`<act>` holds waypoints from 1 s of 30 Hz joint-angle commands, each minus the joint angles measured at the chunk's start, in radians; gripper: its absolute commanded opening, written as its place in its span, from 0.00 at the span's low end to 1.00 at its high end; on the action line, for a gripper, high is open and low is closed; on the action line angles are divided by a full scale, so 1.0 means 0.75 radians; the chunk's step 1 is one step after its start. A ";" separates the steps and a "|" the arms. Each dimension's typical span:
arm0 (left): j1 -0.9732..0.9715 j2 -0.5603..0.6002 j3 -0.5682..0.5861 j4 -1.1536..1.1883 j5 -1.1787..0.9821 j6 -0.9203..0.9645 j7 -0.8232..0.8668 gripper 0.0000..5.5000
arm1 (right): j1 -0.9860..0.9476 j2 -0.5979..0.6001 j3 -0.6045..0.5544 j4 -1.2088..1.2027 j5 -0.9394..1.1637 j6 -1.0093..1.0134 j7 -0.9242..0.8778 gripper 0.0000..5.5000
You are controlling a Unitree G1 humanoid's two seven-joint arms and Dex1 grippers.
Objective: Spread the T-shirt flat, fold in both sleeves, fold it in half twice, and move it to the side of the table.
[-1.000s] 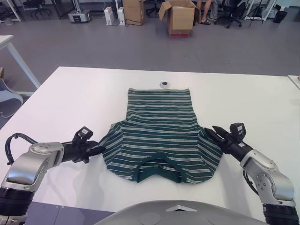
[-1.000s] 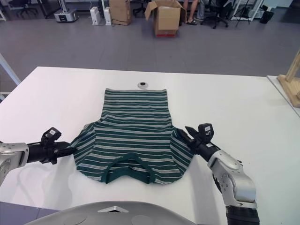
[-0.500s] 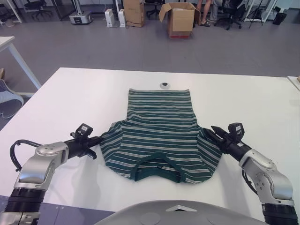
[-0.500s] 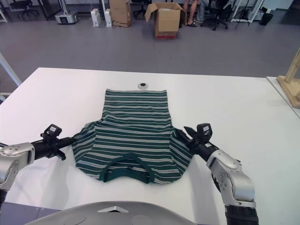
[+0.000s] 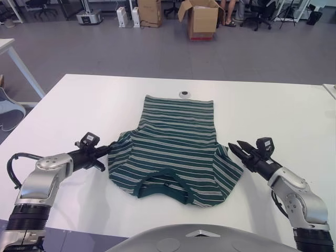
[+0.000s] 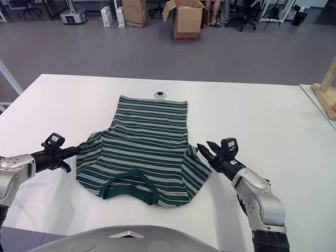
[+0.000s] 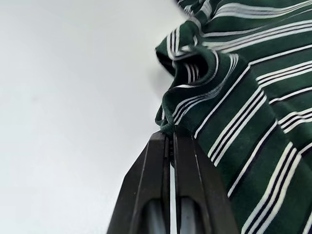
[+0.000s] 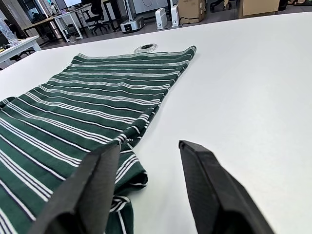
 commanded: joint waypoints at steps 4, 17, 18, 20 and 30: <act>-0.114 0.071 -0.143 -0.231 0.073 0.064 -0.058 0.00 | 0.016 0.015 0.019 -0.006 -0.023 -0.014 -0.016 0.42; -0.103 -0.094 -0.439 -0.537 0.006 0.311 -0.009 0.00 | -0.038 0.002 0.031 0.040 -0.034 0.004 0.003 0.42; -0.105 -0.121 -0.454 -0.509 0.005 0.315 0.002 0.00 | -0.038 0.003 0.026 0.035 -0.027 0.016 -0.004 0.42; -0.090 -0.167 -0.463 -0.468 0.014 0.298 0.037 0.06 | -0.050 0.001 0.013 0.036 -0.009 0.039 -0.008 0.42; -0.270 -0.101 -0.313 -0.275 0.064 0.126 0.022 0.16 | 0.049 -0.076 0.003 -0.067 0.053 0.127 0.105 0.42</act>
